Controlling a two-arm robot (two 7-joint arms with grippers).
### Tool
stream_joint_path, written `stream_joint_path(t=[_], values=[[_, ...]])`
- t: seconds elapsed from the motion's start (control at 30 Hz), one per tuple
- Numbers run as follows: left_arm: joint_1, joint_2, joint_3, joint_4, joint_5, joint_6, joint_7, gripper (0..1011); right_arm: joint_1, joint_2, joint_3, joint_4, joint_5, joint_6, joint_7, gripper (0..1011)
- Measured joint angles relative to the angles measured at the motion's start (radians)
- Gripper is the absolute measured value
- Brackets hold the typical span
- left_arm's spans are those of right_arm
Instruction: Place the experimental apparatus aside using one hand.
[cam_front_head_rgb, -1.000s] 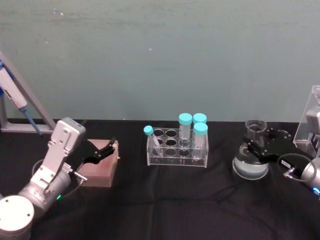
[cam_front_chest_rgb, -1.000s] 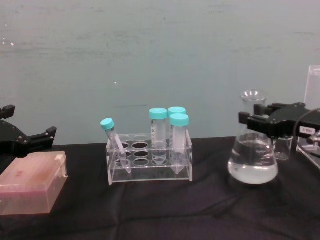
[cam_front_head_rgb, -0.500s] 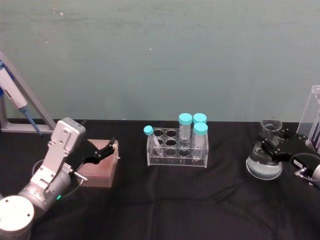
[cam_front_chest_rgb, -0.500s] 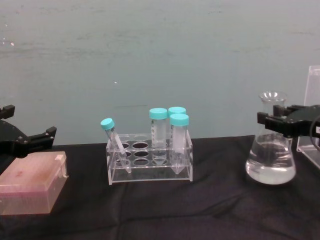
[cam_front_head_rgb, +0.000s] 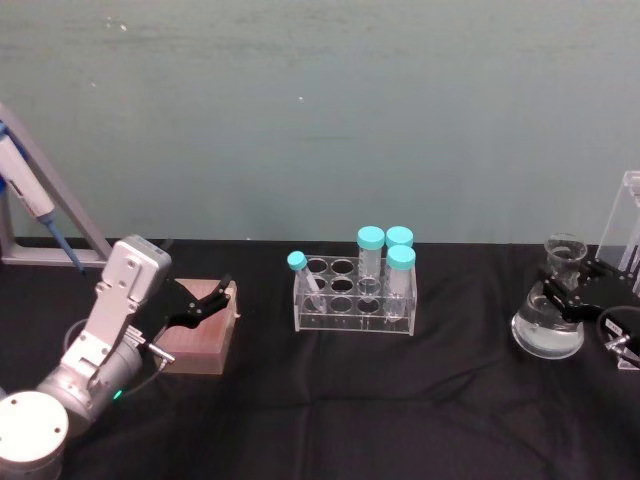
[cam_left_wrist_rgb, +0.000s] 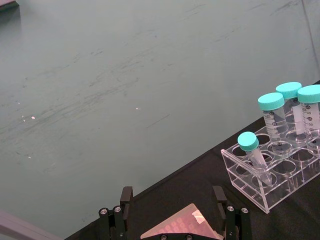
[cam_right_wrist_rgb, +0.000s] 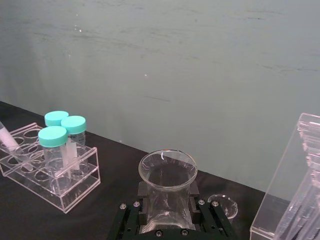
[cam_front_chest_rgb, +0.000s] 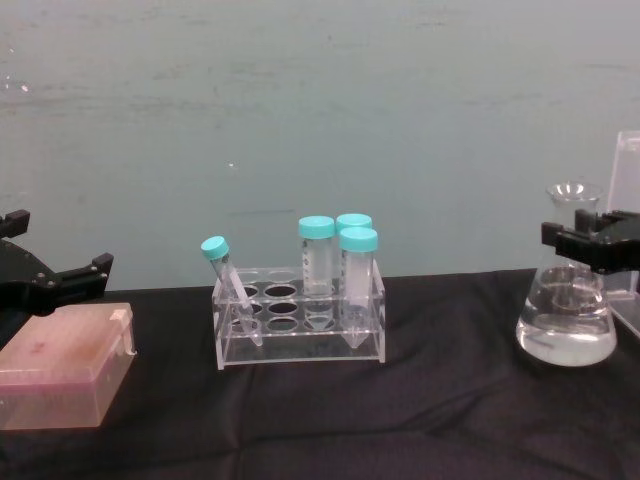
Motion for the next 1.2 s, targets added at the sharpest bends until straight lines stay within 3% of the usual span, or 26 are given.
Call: stream_joint_path(t=[0.47,1.2], values=[[0.000,0.000,0.000,0.000,0.000,0.000,0.000,1000,-0.005,-0.010,0.026,-0.002,-0.015,0.010,-0.015,458],[0.000,0.000,0.000,0.000,0.000,0.000,0.000,1000,-0.002,-0.023,0.035,0.023,-0.026,0.020,-0.009,458]])
